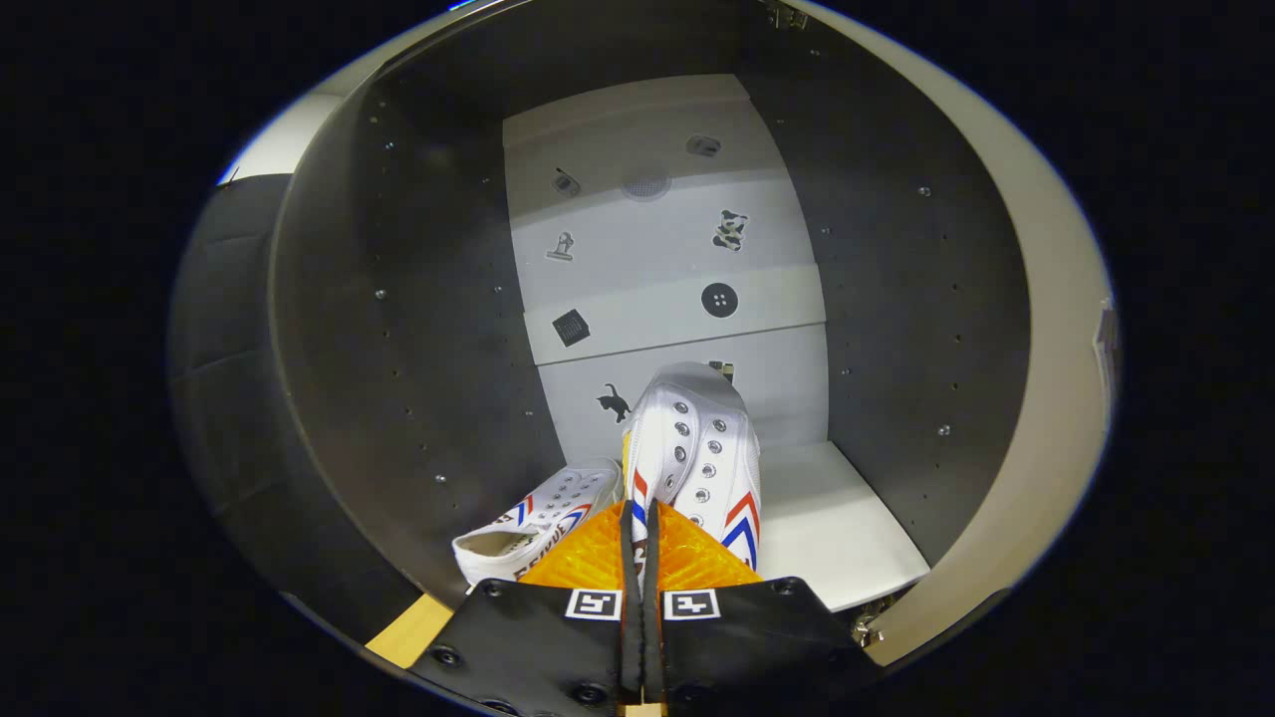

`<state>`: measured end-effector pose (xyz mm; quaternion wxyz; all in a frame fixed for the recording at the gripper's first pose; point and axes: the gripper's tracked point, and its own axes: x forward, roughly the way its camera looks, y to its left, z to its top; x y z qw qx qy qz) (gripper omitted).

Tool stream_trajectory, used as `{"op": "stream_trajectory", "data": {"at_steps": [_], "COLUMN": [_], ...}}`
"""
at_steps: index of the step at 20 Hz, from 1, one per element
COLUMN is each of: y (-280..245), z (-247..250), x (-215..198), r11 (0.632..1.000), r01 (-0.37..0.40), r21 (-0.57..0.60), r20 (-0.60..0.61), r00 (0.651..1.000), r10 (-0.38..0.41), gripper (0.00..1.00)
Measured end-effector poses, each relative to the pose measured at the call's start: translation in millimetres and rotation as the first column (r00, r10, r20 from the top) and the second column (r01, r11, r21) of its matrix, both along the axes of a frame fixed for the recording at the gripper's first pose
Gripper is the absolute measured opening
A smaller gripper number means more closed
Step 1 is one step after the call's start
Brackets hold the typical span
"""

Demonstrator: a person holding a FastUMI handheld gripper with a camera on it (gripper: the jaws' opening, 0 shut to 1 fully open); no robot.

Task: Open the shoe cabinet door, grab the shoes and put them into the shoe cabinet, then close the shoe cabinet door.

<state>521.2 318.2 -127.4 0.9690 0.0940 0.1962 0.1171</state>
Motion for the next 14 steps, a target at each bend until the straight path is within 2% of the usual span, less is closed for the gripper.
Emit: {"op": "stream_trajectory", "data": {"at_steps": [8,14], "y": [-5,-2], "z": [-32,-48], "x": [43,55], "r11": [0.999,0.999], "r01": [0.015,0.014], "r21": [-0.035,-0.043], "r20": [-0.037,-0.051], "r00": [0.999,0.999], "r10": [-0.017,-0.016], "gripper": [0.01,0.01]}}
